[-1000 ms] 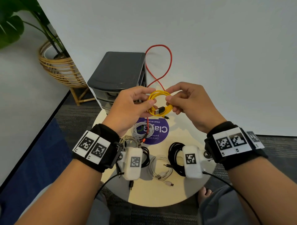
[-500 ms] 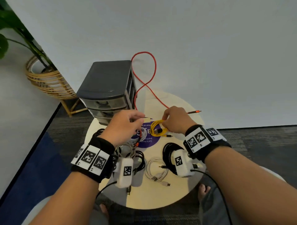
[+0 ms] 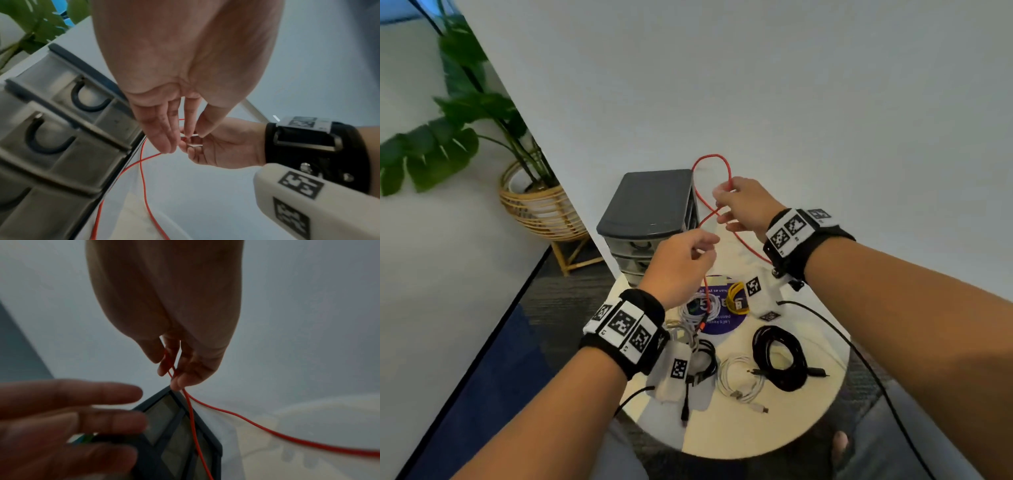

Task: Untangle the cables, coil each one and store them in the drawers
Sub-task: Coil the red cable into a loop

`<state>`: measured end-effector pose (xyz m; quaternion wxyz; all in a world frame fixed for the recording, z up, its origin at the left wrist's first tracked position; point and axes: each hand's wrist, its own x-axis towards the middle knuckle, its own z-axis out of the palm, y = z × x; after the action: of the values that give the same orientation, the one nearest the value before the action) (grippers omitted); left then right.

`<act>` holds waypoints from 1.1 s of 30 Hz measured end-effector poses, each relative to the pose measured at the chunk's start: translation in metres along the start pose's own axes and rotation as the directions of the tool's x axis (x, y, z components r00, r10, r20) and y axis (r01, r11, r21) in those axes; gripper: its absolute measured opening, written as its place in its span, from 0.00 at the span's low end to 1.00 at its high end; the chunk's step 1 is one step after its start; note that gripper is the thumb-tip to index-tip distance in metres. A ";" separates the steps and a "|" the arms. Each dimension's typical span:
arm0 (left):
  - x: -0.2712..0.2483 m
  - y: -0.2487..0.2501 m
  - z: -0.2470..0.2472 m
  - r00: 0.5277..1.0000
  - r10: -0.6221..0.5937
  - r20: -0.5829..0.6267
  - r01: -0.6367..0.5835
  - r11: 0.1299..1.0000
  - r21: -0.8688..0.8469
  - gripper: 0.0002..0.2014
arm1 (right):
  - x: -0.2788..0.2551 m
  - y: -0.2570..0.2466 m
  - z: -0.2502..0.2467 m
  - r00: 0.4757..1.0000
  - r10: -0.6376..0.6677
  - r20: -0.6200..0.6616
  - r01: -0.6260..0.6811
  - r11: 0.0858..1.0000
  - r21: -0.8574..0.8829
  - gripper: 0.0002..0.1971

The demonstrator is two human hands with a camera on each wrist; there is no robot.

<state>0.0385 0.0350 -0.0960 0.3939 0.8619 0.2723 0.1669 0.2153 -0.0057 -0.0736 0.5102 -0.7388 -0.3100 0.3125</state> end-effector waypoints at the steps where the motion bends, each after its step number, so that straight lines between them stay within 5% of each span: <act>1: 0.002 0.004 -0.005 1.000 0.013 -0.008 -0.013 1.000 0.012 0.14 | 0.000 -0.006 -0.001 1.000 -0.031 -0.001 0.030 0.998 -0.053 0.07; 10: 0.014 0.060 -0.036 0.993 0.094 -0.077 -0.090 0.994 0.060 0.36 | -0.052 -0.097 -0.021 0.943 -0.323 -0.081 0.326 0.944 0.038 0.11; 16: 0.007 0.104 -0.054 0.987 0.124 -0.102 -0.134 0.986 -0.099 0.10 | -0.097 -0.171 -0.044 0.843 -0.526 -0.114 0.534 0.844 0.056 0.10; 20: -0.012 0.116 -0.057 0.996 0.090 -0.024 -0.094 0.957 -0.275 0.11 | -0.116 -0.198 -0.064 0.791 -0.586 -0.176 0.592 0.805 -0.022 0.10; 23: -0.033 0.121 -0.057 0.993 0.103 0.064 -0.070 0.917 -0.393 0.15 | -0.124 -0.206 -0.080 0.772 -0.581 -0.258 0.582 0.809 -0.082 0.13; 27: -0.057 0.131 -0.066 0.992 0.122 0.034 -0.093 0.884 -0.458 0.18 | -0.120 -0.207 -0.094 0.774 -0.518 -0.363 0.510 0.851 -0.127 0.15; 33: -0.074 0.154 -0.099 0.975 0.208 -0.080 -0.222 0.876 -0.429 0.20 | -0.121 -0.187 -0.099 0.889 -0.343 -0.303 0.248 0.918 -0.310 0.16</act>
<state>-0.0181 -0.0344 0.0802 0.5510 0.7743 0.1367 0.2796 0.1923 -0.1015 0.1498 0.4967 -0.7872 -0.3621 0.0495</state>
